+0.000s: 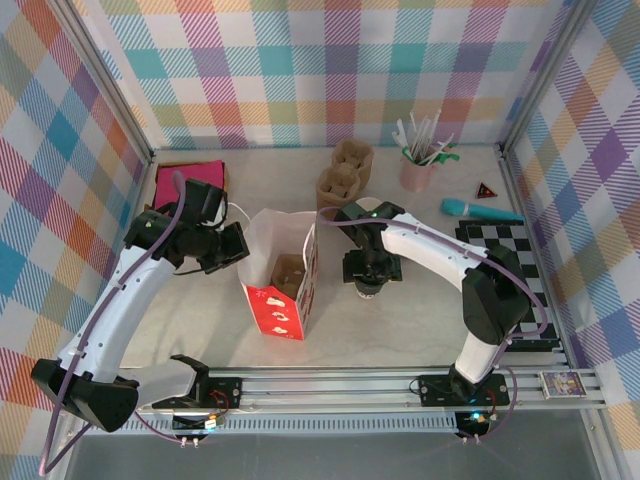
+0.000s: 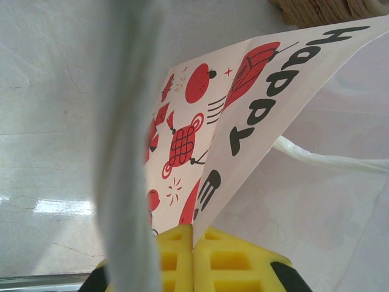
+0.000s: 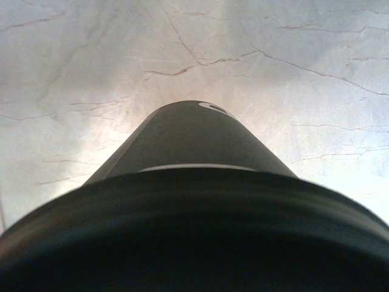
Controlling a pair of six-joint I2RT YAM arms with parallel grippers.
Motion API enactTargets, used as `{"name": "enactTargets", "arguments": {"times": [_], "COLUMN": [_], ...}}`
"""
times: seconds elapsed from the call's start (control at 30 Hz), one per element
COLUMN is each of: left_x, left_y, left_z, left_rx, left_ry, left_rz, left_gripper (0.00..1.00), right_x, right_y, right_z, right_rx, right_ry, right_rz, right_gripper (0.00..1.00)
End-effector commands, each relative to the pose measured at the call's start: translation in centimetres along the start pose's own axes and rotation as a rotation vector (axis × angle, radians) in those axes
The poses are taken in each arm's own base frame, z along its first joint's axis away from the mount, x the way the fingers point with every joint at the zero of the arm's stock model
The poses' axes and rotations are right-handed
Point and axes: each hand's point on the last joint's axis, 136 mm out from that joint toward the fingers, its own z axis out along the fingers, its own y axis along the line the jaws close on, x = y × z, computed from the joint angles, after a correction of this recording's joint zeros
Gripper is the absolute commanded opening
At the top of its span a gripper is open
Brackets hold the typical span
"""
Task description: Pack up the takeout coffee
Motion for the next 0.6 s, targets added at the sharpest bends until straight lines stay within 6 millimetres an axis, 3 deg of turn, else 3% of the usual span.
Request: {"name": "enactTargets", "arguments": {"times": [0.0, 0.13, 0.57], "left_x": [0.7, 0.3, 0.5], "left_y": [-0.3, -0.8, -2.6], "left_z": [-0.2, -0.6, -0.6], "left_rx": [0.021, 0.039, 0.025], "left_ry": [0.014, -0.007, -0.080], "left_rz": [-0.015, -0.035, -0.004], "left_gripper": [0.05, 0.05, 0.02], "right_x": [0.4, 0.1, -1.8], "right_y": [-0.5, -0.6, -0.2], "right_z": [-2.1, -4.9, -16.5], "right_rx": [0.019, 0.005, -0.122], "right_ry": [0.001, -0.032, -0.212], "right_rz": [-0.026, -0.027, -0.028], "right_gripper": [0.80, 0.80, 0.76]}}
